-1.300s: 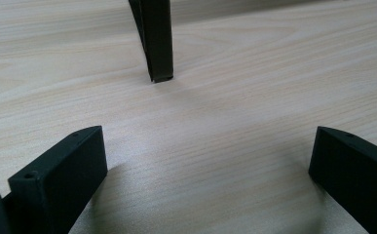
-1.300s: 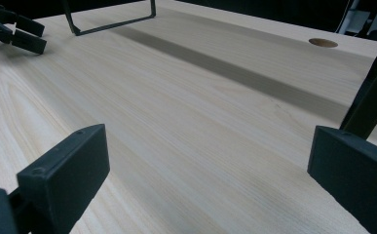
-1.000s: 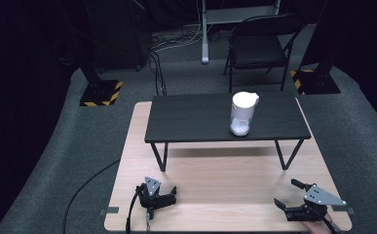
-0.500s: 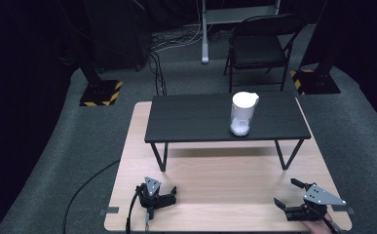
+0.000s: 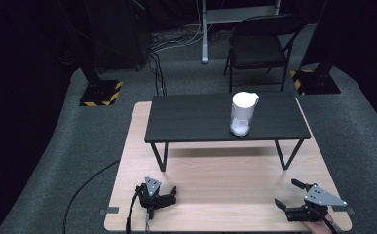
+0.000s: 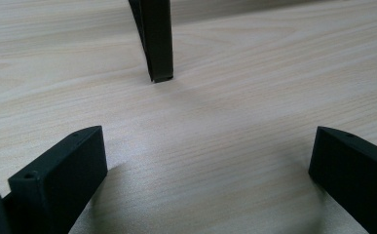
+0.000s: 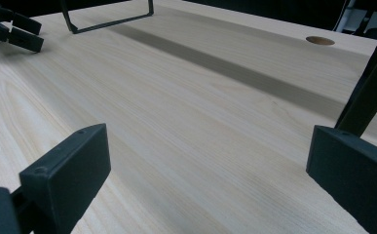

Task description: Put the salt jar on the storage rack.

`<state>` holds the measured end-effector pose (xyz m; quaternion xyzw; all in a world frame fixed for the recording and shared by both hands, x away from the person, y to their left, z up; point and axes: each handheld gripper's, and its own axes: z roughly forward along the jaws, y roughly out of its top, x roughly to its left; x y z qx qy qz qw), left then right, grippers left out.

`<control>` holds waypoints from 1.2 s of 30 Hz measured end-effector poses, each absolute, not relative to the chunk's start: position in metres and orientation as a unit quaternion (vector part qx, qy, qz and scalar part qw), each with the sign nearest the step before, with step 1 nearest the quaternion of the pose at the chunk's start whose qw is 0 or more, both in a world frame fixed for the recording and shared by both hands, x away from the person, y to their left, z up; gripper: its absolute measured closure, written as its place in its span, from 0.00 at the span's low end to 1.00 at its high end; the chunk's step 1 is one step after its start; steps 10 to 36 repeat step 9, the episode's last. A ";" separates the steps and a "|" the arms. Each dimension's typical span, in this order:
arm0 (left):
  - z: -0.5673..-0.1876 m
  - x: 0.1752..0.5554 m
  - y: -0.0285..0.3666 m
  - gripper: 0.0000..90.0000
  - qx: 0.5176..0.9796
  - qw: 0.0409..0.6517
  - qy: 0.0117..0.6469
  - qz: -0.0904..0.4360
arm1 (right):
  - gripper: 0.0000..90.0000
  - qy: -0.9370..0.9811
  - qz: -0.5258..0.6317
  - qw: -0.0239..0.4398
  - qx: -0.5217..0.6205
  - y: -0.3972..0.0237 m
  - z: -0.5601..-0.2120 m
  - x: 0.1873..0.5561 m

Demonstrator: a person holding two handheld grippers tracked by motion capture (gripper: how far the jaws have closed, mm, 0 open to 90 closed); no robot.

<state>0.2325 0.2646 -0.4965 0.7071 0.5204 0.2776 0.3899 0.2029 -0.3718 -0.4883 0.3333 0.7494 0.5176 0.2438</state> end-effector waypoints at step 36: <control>-0.497 0.233 0.265 0.00 0.707 0.390 0.520 0.278 | 0.01 0.750 0.517 0.241 0.334 -0.372 -0.488 0.203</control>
